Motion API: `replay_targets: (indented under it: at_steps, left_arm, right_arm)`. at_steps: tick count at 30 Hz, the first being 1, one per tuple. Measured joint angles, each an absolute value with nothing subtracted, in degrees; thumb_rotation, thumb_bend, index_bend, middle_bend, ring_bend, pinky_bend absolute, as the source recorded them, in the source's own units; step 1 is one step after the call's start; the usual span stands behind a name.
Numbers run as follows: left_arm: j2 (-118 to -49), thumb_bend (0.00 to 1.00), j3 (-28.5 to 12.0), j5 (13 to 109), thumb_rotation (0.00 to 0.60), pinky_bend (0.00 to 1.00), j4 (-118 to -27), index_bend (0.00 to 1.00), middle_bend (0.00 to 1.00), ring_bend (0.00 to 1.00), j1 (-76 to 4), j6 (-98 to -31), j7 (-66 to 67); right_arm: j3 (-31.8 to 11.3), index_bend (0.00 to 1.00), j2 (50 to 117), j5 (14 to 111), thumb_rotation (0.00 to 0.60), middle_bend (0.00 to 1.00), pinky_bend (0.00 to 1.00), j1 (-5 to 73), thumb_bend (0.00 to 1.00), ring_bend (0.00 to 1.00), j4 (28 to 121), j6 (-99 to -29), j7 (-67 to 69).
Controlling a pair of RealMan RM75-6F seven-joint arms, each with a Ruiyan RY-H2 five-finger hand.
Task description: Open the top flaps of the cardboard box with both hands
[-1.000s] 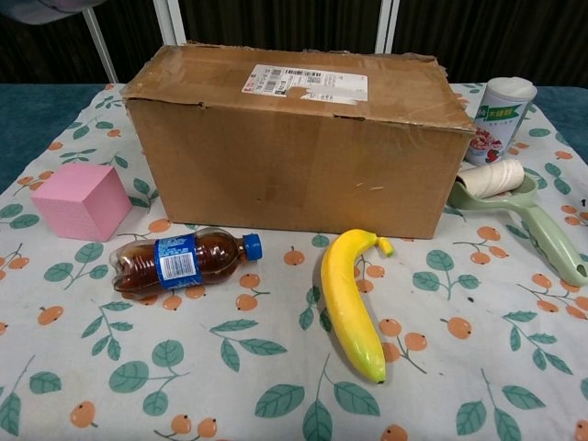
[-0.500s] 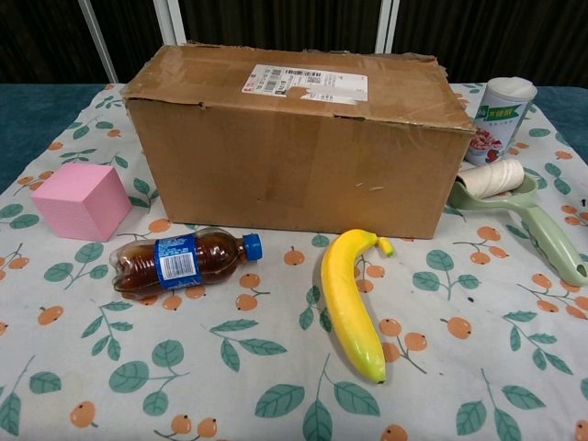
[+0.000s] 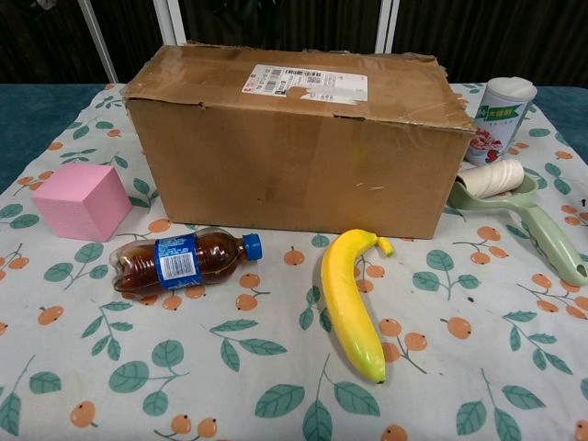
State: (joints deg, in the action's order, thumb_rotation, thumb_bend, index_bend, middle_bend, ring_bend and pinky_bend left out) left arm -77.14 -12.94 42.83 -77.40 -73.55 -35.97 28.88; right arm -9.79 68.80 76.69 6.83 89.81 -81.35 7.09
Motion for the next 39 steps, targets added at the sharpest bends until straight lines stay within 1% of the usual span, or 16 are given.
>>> replay_targets:
  at_steps: [9,13,18,20,26,32,39]
  left_arm:
    - [-78.9,0.94,-11.01,41.7,0.6,0.43,-75.1,0.35,0.39,0.34,-74.67,-36.09,28.82]
    - [-79.18,0.95,-10.38,41.25,0.6,0.43,-74.68,0.36,0.4,0.35,-74.99,-35.85,28.76]
    - [-78.91,0.96,-9.85,40.89,0.6,0.48,-75.06,0.43,0.49,0.43,-75.25,-35.86,28.45]
    - [-78.64,0.97,-9.79,40.91,0.6,0.49,-75.44,0.44,0.51,0.45,-75.31,-36.01,28.28]
    - [-77.56,0.98,-9.93,41.07,0.6,0.53,-76.85,0.46,0.56,0.49,-75.45,-36.74,27.6]
    - [-75.55,0.99,-10.65,40.72,0.6,0.53,-79.5,0.46,0.57,0.49,-75.45,-36.99,26.18]
    - [-71.89,0.99,-11.99,40.46,0.6,0.53,-84.84,0.46,0.57,0.49,-75.16,-37.64,24.07]
  right_arm:
    - [-9.84,0.0,68.81,76.64,0.6,0.0,0.23,6.81,0.21,0.03,89.83,-81.36,7.18]
    - [-9.86,0.0,68.82,76.59,0.6,0.0,0.23,6.83,0.21,0.03,89.85,-81.33,7.14]
    - [-9.84,0.0,68.88,76.62,0.6,0.0,0.23,6.86,0.21,0.03,89.81,-81.3,7.09]
    - [-9.84,0.0,68.91,76.66,0.6,0.0,0.23,6.86,0.21,0.03,89.79,-81.33,7.06]
    - [-9.79,0.0,68.96,76.83,0.6,0.0,0.23,6.86,0.22,0.03,89.82,-81.42,7.02]
    - [-9.72,0.0,69.03,77.07,0.6,0.0,0.23,6.85,0.23,0.03,89.78,-81.56,7.04]
    - [-9.57,0.0,69.08,77.31,0.6,0.0,0.23,6.88,0.23,0.03,89.74,-81.55,6.88]
